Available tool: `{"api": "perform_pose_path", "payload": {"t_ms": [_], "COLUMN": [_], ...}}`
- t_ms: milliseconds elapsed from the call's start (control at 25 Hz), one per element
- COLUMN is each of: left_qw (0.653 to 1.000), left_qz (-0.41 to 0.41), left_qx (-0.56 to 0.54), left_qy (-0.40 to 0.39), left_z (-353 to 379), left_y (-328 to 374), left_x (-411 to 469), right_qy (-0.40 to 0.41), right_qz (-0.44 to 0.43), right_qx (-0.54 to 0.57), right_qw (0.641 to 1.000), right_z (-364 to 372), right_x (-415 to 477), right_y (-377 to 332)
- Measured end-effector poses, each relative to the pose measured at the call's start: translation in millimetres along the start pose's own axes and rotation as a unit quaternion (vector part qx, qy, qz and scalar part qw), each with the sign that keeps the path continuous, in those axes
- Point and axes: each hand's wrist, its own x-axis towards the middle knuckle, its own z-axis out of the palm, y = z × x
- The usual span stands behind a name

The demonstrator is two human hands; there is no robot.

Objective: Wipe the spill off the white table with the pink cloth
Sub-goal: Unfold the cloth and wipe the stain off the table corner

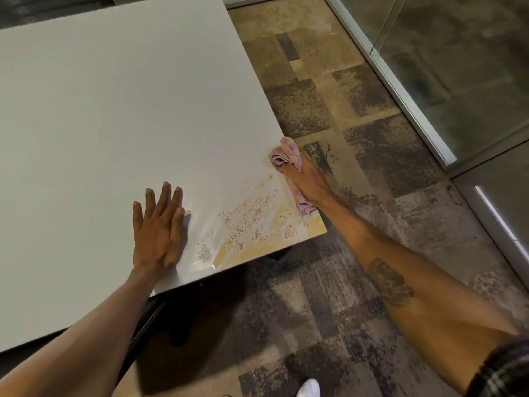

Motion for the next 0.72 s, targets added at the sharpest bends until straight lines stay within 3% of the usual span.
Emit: {"api": "perform_pose_path", "payload": {"t_ms": [400,720], "left_qw": [1.0,1.0], "left_qz": [0.007,0.007], "left_qx": [0.015,-0.008], "left_qy": [0.001,0.018], "left_z": [1.1,-4.5], "left_y": [-0.7,6.1], "left_x": [1.4,1.3], "right_qy": [0.035,0.117], "right_qz": [0.111,0.166], "right_qx": [0.214,0.292], "right_qw": [0.97,0.935], "right_z": [-12.6,-2.4], "right_x": [-89.8,-132.8], "right_y": [39.3,49.6]}}
